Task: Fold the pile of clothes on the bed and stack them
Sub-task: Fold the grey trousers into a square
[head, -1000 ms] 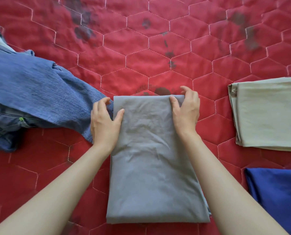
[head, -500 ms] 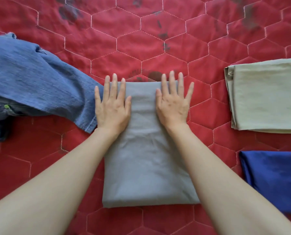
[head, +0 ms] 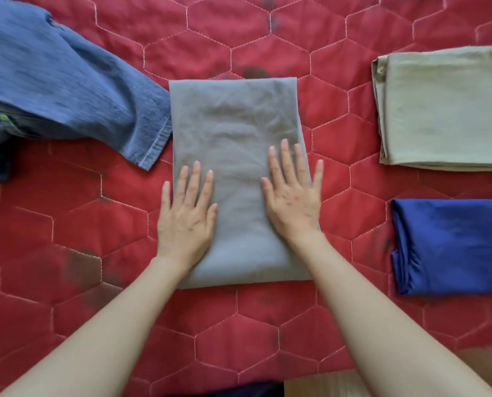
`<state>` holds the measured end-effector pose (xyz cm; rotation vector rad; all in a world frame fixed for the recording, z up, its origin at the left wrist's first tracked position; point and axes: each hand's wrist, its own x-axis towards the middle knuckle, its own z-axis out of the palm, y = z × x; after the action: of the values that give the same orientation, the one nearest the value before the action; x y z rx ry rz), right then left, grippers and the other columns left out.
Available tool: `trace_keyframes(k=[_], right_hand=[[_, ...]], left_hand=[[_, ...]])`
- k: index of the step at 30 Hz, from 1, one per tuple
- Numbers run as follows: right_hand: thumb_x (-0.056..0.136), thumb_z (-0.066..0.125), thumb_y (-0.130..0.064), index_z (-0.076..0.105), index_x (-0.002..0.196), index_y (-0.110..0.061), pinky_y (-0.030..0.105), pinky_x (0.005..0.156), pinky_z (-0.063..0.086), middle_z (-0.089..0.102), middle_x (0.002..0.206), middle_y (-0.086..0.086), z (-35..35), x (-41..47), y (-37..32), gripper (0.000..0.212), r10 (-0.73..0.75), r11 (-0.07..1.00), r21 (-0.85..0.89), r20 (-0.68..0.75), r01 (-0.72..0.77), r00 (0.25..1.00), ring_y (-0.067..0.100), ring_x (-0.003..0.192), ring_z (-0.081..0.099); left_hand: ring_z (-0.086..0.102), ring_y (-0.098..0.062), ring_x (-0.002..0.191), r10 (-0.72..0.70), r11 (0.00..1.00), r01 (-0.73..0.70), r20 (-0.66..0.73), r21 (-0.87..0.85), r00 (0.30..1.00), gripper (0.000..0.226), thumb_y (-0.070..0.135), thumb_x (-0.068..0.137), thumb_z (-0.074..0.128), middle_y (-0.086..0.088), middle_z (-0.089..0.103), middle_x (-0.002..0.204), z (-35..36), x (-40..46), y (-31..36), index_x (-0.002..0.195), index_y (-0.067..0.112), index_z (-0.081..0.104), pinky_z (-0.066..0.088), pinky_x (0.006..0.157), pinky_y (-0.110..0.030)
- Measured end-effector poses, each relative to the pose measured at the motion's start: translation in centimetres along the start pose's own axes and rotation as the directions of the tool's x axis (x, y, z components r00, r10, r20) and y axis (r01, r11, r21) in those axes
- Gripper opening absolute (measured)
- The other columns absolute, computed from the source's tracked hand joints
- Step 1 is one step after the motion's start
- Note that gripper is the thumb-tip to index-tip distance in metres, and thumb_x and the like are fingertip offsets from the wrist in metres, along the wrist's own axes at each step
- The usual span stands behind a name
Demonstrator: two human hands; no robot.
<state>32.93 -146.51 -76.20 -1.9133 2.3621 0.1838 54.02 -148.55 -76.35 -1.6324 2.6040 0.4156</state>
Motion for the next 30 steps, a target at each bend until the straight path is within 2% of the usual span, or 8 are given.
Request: trace_keyframes(k=[3, 5, 9, 11, 14, 18, 22, 30], right_hand=[[0.102, 0.017, -0.045, 0.012, 0.155, -0.019, 0.058, 0.117, 0.004, 0.007, 0.162, 0.010, -0.9, -2.3, 3.3, 0.059, 0.287, 0.958, 0.010, 0.068, -0.288, 0.956, 0.025, 0.149, 0.005], [0.103, 0.020, -0.040, 0.014, 0.155, -0.016, 0.058, 0.117, 0.006, 0.009, 0.161, 0.014, -1.9, -4.0, 3.9, 0.057, 0.384, 0.922, 0.043, 0.002, -0.384, 0.923, 0.028, 0.149, 0.006], [0.102, 0.028, -0.032, 0.028, 0.151, -0.016, 0.054, 0.117, 0.007, 0.022, 0.158, 0.014, -2.9, -5.7, -2.2, 0.052, 0.209, 0.972, 0.148, -0.183, -0.183, 0.961, 0.029, 0.147, 0.017], [0.102, 0.029, -0.032, 0.031, 0.150, -0.018, 0.054, 0.119, 0.009, 0.022, 0.158, 0.012, -1.8, -7.2, -5.5, 0.050, 0.101, 0.977, 0.198, -0.113, -0.077, 0.988, 0.026, 0.148, 0.017], [0.101, 0.034, -0.035, 0.033, 0.150, -0.021, 0.051, 0.118, 0.017, 0.024, 0.158, 0.008, 1.0, -9.4, -4.6, 0.051, 0.060, 0.980, 0.188, -0.016, -0.056, 0.998, 0.023, 0.147, 0.020], [0.101, 0.033, -0.040, 0.032, 0.150, -0.024, 0.050, 0.118, 0.018, 0.028, 0.157, 0.006, 2.7, -11.6, 0.1, 0.052, 0.131, 0.987, 0.107, -0.076, -0.123, 0.988, 0.023, 0.146, 0.024], [0.101, 0.027, -0.043, 0.022, 0.153, -0.022, 0.055, 0.117, 0.018, 0.023, 0.158, 0.012, 2.6, -14.0, 2.5, 0.056, 0.372, 0.911, 0.178, 0.035, -0.372, 0.928, 0.027, 0.147, 0.021], [0.101, 0.043, -0.034, 0.023, 0.153, -0.016, 0.052, 0.118, 0.014, 0.022, 0.158, 0.016, 1.0, -13.6, 1.2, 0.058, 0.439, 0.866, 0.226, 0.081, -0.446, 0.895, 0.029, 0.147, 0.017]], left_hand=[[0.017, -0.030, 0.147, -0.057, 0.998, 0.057, 0.021, -0.004, 0.998, 0.060, 0.035, 0.097, 0.026, -0.013, 0.019, 0.159, -1.0, -2.3, -1.8, 0.151, 0.007, 0.028, 0.016, 0.116, -0.055], [0.014, -0.029, 0.147, -0.076, 0.997, 0.076, -0.042, 0.001, 0.996, 0.060, 0.033, 0.098, 0.027, -0.013, 0.019, 0.159, -1.9, -3.3, -1.4, 0.150, 0.004, 0.028, 0.012, 0.117, -0.054], [0.013, -0.029, 0.148, 0.067, 0.997, -0.072, -0.146, -0.026, 0.987, 0.057, 0.027, 0.097, 0.034, -0.012, 0.021, 0.159, -1.5, -3.7, 4.5, 0.150, 0.006, 0.029, 0.013, 0.118, -0.054], [0.015, -0.030, 0.147, 0.050, 0.999, -0.052, -0.072, -0.016, 0.996, 0.058, 0.028, 0.096, 0.032, -0.013, 0.021, 0.158, 0.0, -4.6, 6.8, 0.150, 0.006, 0.029, 0.018, 0.117, -0.055], [0.015, -0.031, 0.147, 0.017, 1.000, -0.016, -0.017, 0.026, 1.000, 0.057, 0.034, 0.099, 0.029, -0.012, 0.020, 0.159, 2.7, -6.5, 5.7, 0.151, 0.011, 0.028, 0.018, 0.118, -0.051], [0.011, -0.025, 0.149, 0.146, 0.986, -0.141, -0.054, 0.093, 0.988, 0.057, 0.038, 0.101, 0.027, -0.008, 0.014, 0.161, 4.2, -9.1, 1.9, 0.154, 0.019, 0.019, 0.011, 0.119, -0.049], [0.010, -0.024, 0.149, 0.144, 0.985, -0.142, -0.007, 0.100, 0.990, 0.058, 0.037, 0.099, 0.026, -0.006, 0.014, 0.161, 2.9, -9.8, 0.4, 0.154, 0.020, 0.020, 0.008, 0.119, -0.050], [0.021, -0.035, 0.145, 0.327, 0.927, -0.319, -0.006, 0.197, 0.945, 0.056, 0.039, 0.100, 0.026, -0.014, 0.022, 0.158, -1.4, 5.9, 0.0, 0.151, 0.017, 0.029, 0.006, 0.113, -0.063]])
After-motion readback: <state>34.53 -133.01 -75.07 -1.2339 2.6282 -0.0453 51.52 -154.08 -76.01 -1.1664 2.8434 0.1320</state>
